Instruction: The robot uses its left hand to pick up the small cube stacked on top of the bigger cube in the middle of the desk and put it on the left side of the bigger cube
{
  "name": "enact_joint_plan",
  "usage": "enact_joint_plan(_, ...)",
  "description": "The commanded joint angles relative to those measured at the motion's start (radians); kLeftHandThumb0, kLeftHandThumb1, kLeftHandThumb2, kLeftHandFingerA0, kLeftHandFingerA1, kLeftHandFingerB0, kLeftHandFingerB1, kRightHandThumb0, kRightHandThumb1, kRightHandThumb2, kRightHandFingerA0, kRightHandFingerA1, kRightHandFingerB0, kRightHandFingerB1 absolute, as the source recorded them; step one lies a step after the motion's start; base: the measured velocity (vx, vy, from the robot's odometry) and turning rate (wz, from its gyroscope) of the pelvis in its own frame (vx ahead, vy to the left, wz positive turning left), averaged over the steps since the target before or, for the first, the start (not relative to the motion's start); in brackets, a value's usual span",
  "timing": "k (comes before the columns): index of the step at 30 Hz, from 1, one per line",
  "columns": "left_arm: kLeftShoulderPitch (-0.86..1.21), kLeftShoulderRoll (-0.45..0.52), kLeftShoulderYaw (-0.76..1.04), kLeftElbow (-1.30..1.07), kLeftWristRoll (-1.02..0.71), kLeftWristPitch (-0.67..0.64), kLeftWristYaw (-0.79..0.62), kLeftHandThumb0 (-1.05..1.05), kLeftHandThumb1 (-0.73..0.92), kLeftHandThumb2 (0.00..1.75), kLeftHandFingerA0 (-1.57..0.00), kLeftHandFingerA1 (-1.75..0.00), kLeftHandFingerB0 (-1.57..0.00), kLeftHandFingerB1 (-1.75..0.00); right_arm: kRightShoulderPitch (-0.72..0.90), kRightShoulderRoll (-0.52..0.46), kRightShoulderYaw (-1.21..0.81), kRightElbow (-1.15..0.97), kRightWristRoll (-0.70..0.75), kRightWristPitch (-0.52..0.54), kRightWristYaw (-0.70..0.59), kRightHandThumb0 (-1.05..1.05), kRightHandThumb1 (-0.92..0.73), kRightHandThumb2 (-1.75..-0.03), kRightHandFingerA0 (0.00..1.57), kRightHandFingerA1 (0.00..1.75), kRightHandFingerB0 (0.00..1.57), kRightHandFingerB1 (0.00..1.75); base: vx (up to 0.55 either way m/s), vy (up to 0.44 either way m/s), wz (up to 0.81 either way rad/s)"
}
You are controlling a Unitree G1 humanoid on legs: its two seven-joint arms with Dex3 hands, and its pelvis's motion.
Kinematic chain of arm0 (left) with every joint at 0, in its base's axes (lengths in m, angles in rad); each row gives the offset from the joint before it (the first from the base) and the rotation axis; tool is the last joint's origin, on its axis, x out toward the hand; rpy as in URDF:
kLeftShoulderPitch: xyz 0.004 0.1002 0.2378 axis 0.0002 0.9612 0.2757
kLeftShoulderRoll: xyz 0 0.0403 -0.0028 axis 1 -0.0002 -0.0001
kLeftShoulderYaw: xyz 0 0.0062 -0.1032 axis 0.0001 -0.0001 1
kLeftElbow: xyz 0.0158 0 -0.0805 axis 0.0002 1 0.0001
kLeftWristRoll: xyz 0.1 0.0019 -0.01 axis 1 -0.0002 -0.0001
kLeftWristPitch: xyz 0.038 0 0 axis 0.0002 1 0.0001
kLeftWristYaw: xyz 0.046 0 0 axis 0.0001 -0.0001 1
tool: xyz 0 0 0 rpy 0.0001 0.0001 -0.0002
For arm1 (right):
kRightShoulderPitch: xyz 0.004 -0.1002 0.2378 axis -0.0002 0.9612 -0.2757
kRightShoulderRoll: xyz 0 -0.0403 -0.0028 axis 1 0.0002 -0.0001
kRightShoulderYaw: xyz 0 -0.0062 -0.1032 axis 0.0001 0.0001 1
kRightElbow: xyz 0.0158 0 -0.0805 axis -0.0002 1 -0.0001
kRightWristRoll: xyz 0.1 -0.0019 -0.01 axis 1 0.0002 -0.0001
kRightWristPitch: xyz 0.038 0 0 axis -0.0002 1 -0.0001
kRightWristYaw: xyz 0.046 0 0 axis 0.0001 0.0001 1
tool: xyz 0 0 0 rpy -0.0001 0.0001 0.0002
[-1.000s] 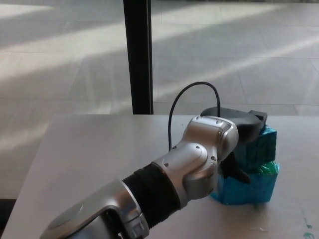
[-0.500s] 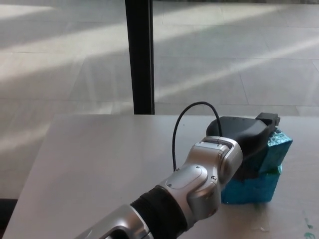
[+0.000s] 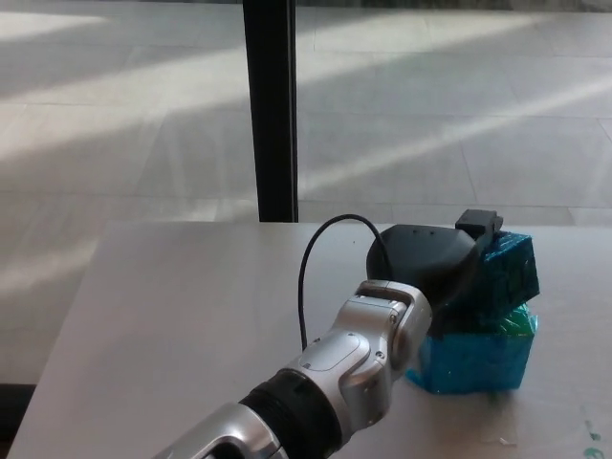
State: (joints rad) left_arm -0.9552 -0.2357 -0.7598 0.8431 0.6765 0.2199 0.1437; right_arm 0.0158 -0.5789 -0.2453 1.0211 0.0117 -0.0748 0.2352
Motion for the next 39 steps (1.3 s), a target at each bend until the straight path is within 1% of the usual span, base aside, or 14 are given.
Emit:
enact_joint_plan(1, 0.069, -0.032, -0.041, 0.082, 0.025, -0.01, -0.04, -0.31, 0.64, 0.64, -0.79, -1.57, -0.76, -0.84, -0.001, 0.007, -0.012, 0.018, 0.016, -0.031, -0.013, -0.74, -0.42, -1.14, 0.53, 0.96, 0.5, 0.88, 0.0, 0.0, 0.0)
enact_joint_plan(3, 0.074, -0.021, -0.041, 0.08, 0.029, -0.033, -0.013, -0.34, 0.71, 0.68, -0.79, -1.49, -0.7, -0.9, 0.005, 0.007, -0.009, 0.0, 0.012, -0.011, -0.023, -0.72, -0.42, -1.14, 0.53, 0.96, 0.48, 0.88, 0.0, 0.0, 0.0)
enact_joint_plan(4, 0.071, -0.02, -0.038, 0.081, 0.028, -0.033, -0.015, -0.35, 0.72, 0.65, -0.79, -1.52, -0.69, -0.95, 0.013, 0.009, -0.017, -0.022, 0.024, 0.001, -0.013, -0.66, -0.4, -1.12, 0.35, 1.33, 0.33, 1.12, 0.0, 0.0, 0.0)
enact_joint_plan(5, 0.075, -0.019, -0.03, 0.073, 0.022, -0.037, -0.007, -0.35, 0.72, 0.63, -0.74, -1.66, -0.69, -1.08, 0.013, 0.005, -0.009, -0.027, 0.014, 0.01, -0.015, -0.73, -0.42, -1.15, 0.55, 0.98, 0.45, 0.86, 0.0, 0.0, 0.0)
enact_joint_plan(7, 0.071, -0.02, -0.028, 0.074, 0.023, -0.036, -0.009, -0.35, 0.7, 0.65, -0.77, -1.64, -0.68, -1.03, 0.014, 0.008, -0.012, -0.029, 0.016, 0.011, -0.02, -0.73, -0.43, -1.16, 0.55, 0.99, 0.47, 0.88, 0.0, 0.0, 0.0)
enact_joint_plan(8, 0.068, -0.02, -0.023, 0.072, 0.023, -0.044, 0.01, -0.3, 0.68, 0.64, -0.78, -1.69, -0.68, -0.95, 0.018, 0.01, -0.014, -0.034, 0.017, 0.008, -0.022, -0.7, -0.41, -1.08, 0.37, 1.39, 0.31, 1.12, 0.0, 0.0, 0.0)
enact_joint_plan(17, 0.063, -0.021, -0.011, 0.086, 0.023, -0.074, 0.047, -0.28, 0.64, 0.64, -0.8, -1.67, -0.72, -0.89, 0.015, 0.011, -0.031, -0.043, 0.033, 0.019, -0.024, -0.65, -0.41, -1.09, 0.36, 1.31, 0.32, 1.1, 0.0, 0.0, 0.0)
enact_joint_plan(19, 0.063, -0.006, -0.016, 0.085, 0.031, -0.1, 0.064, -0.26, 0.64, 0.68, -0.97, -1.74, -0.75, -1.04, 0.009, 0.007, -0.015, -0.03, 0.01, 0.007, -0.04, -0.68, -0.42, -1.08, 0.39, 1.36, 0.3, 1.1, 0.0, 0.0, 0.0)
enact_joint_plan(24, 0.04, 0.035, 0.022, 0.056, 0.026, -0.151, 0.12, -0.19, 0.62, 0.83, -0.84, -1.75, -0.7, -1.55, -0.007, 0.006, -0.02, -0.006, 0.016, 0.011, -0.045, -0.67, -0.41, -1.08, 0.44, 1.37, 0.33, 1.1, 0.0, 0.0, 0.0)
enact_joint_plan(25, 0.023, 0.05, 0.027, 0.049, 0.03, -0.16, 0.109, -0.23, 0.68, 0.67, -0.99, -1.74, -0.69, -1.4, -0.006, 0.003, -0.012, 0.0, 0.007, -0.009, -0.047, -0.69, -0.4, -1.08, 0.47, 1.33, 0.32, 1.05, 0.0, 0.0, 0.0)
enact_joint_plan(28, -0.016, 0.072, 0.042, 0.032, 0.041, -0.172, 0.123, -0.22, 0.65, 0.68, -0.86, -1.67, -0.75, -1.07, 0.003, 0.002, -0.015, -0.015, 0.01, -0.01, -0.048, -0.7, -0.4, -1.11, 0.59, 1.36, 0.34, 1.05, 0.0, 0.0, 0.0)
enact_joint_plan(33, -0.038, 0.104, 0.068, 0.014, 0.042, -0.227, 0.173, -0.14, 0.56, 0.83, -0.84, -1.75, -0.73, -1.42, 0.013, 0.003, 0.007, -0.006, -0.014, -0.037, -0.076, -0.67, -0.44, -1.09, 0.51, 1.31, 0.35, 1.06, 0.0, 0.0, 0.0)
enact_joint_plan(37, -0.035, 0.126, 0.08, -0.029, 0.047, -0.239, 0.161, -0.2, 0.6, 0.78, -0.88, -1.63, -0.83, -0.97, 0.007, 0.008, 0.003, 0.02, -0.004, -0.04, -0.076, -0.69, -0.42, -1.06, 0.55, 1.3, 0.33, 1.01, 0.0, 0.0, 0.0)
enact_joint_plan(39, -0.033, 0.127, 0.089, -0.039, 0.041, -0.242, 0.159, -0.19, 0.58, 0.82, -0.87, -1.64, -0.82, -1.06, 0.007, 0.004, 0.009, 0.02, -0.01, -0.035, -0.078, -0.69, -0.43, -1.15, 0.74, 1.07, 0.45, 0.85, 0.0, 0.0, 0.0)
